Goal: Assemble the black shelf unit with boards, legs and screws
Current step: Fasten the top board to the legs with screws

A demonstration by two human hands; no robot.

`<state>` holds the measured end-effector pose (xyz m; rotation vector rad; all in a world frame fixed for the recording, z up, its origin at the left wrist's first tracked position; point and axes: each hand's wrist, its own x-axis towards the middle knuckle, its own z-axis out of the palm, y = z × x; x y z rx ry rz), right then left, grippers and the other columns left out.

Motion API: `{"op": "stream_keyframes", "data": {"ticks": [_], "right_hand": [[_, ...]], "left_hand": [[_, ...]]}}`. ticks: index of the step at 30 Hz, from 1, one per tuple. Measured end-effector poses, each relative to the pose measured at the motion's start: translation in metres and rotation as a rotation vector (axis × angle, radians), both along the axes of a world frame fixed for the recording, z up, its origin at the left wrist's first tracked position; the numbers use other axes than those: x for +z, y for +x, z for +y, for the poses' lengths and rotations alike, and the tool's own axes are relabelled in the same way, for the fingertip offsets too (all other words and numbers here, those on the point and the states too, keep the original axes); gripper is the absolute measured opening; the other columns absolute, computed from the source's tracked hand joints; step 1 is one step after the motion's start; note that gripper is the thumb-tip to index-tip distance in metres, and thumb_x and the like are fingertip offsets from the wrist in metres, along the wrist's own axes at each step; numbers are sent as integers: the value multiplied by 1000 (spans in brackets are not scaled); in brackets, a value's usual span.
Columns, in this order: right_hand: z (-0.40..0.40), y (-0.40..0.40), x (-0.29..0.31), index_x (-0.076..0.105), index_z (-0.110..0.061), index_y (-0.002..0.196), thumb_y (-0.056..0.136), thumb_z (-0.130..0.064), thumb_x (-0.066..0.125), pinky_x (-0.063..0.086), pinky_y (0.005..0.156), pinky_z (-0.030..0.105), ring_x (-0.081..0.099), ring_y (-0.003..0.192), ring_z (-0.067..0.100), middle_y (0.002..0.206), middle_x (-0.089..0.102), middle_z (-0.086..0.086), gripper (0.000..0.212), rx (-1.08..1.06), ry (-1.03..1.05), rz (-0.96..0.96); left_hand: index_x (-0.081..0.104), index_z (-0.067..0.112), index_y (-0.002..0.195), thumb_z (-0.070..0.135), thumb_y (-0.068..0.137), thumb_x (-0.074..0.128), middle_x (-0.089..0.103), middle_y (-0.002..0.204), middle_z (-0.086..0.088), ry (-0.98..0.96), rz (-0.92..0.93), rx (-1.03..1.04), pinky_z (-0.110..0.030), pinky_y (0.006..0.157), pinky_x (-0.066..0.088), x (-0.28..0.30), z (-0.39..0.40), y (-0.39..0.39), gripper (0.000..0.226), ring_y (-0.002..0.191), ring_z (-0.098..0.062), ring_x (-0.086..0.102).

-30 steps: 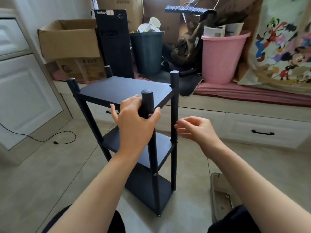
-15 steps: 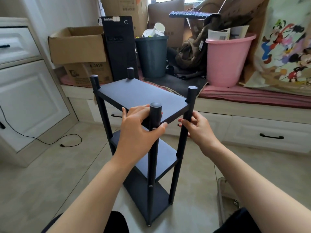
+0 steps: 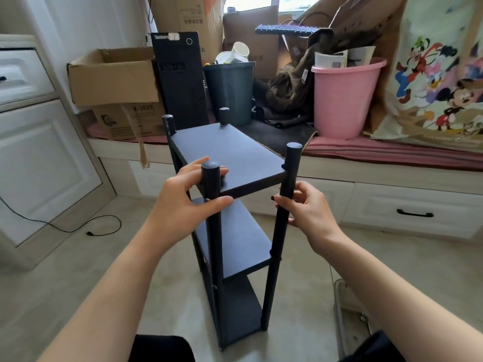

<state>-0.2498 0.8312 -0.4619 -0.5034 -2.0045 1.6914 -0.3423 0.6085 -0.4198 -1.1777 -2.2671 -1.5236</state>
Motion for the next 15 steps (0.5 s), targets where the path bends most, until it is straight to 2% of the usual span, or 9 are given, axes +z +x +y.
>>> {"op": "stream_keyframes", "data": {"ticks": [2, 4, 6, 9, 12, 15], "right_hand": [[-2, 5, 3, 64, -17, 99, 87, -16, 73, 58, 86, 46, 69, 96, 23, 98, 72, 7, 14, 6, -18, -8], [-4, 9, 5, 65, -15, 98, 85, -16, 74, 59, 83, 45, 70, 90, 18, 92, 73, 2, 16, 26, -29, -18], [-8, 14, 6, 65, -13, 96, 84, -15, 76, 60, 79, 43, 71, 83, 11, 87, 74, -1, 17, 48, -16, -23], [-14, 17, 6, 66, -12, 95, 81, -14, 78, 61, 79, 41, 73, 83, 13, 87, 76, 1, 19, 69, 40, -25], [-20, 19, 5, 67, -13, 93, 77, -14, 82, 59, 78, 34, 74, 83, 11, 87, 77, 0, 22, 87, 79, -36], [-26, 19, 3, 67, -16, 90, 75, -15, 84, 56, 74, 27, 73, 81, 8, 86, 77, -1, 23, 93, 85, -32]], "left_hand": [[69, 31, 115, 19, 74, 87, 62, 123, 25, 12, -1, 58, 4, 96, 29, -3, -5, -4, 46, 126, 20, 43], [70, 32, 114, 22, 73, 88, 66, 123, 20, 19, -22, 115, 5, 92, 31, -4, -10, -8, 47, 120, 20, 49], [69, 36, 112, 23, 73, 88, 70, 114, 26, 26, -38, 141, 6, 89, 33, -6, -14, -12, 45, 114, 19, 54], [70, 36, 108, 21, 75, 87, 68, 105, 37, 49, -46, 198, 5, 87, 34, -7, -19, -18, 41, 107, 19, 57], [70, 35, 105, 15, 76, 87, 68, 99, 39, 88, -81, 210, 4, 82, 39, -9, -20, -20, 39, 103, 17, 60], [68, 38, 101, 10, 78, 85, 69, 91, 38, 130, -126, 228, 2, 72, 43, -12, -18, -19, 40, 96, 19, 62]]}}
